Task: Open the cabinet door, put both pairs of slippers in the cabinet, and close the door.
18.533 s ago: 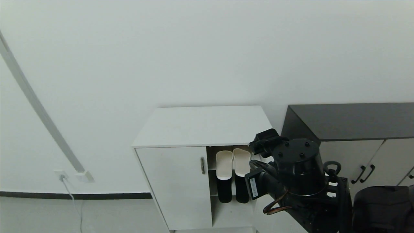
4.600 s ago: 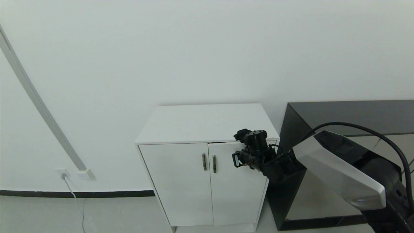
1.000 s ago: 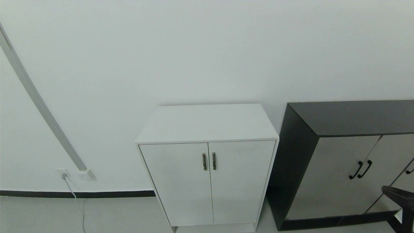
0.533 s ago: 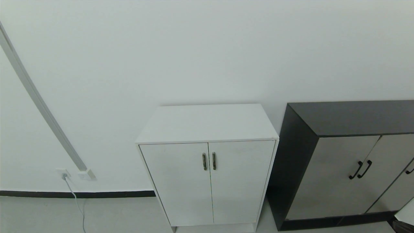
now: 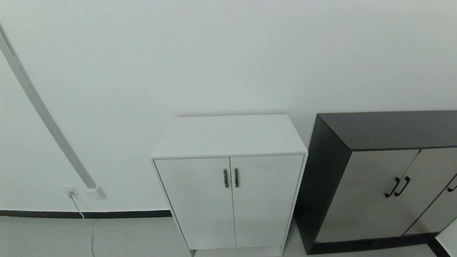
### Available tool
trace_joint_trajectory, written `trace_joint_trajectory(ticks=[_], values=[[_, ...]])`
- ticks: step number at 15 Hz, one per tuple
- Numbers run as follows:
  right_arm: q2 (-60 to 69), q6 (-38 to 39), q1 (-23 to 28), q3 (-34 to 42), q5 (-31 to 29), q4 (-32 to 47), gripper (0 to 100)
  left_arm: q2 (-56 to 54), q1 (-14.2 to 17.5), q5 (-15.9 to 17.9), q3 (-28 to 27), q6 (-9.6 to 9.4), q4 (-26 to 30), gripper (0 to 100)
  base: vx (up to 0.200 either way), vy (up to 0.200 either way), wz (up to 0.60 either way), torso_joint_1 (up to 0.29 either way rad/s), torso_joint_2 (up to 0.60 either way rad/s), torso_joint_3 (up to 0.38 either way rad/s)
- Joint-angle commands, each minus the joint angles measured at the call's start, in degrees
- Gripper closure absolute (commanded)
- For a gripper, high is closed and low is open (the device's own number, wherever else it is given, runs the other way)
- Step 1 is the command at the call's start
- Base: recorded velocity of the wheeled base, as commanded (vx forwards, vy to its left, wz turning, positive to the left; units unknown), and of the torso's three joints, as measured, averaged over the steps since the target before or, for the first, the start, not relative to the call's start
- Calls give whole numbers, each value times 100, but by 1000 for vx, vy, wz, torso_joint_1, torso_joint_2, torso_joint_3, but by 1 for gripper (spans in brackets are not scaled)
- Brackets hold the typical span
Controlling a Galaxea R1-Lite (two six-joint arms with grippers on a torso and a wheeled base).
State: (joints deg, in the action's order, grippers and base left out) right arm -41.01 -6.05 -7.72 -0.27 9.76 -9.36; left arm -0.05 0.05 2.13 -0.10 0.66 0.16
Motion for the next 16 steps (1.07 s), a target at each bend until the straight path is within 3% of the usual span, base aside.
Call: trace_joint_trajectory(ticks=[1, 4, 9, 14, 16], values=[[-39, 7, -2, 27, 34, 84, 100, 5, 4, -2, 1, 4, 2, 100, 0, 0, 0, 0, 0, 0], [128, -2, -28, 27, 96, 725, 100, 5, 4, -38, 1, 4, 2, 100, 0, 0, 0, 0, 0, 0], [181, -2, -28, 27, 113, 760, 100, 5, 4, -46, 1, 4, -7, 100, 0, 0, 0, 0, 0, 0], [339, 279, 25, 27, -317, 954, 100, 5, 4, -46, 1, 13, -7, 100, 0, 0, 0, 0, 0, 0], [735, 341, 253, 27, -335, 954, 100, 5, 4, -46, 1, 13, 2, 100, 0, 0, 0, 0, 0, 0]])
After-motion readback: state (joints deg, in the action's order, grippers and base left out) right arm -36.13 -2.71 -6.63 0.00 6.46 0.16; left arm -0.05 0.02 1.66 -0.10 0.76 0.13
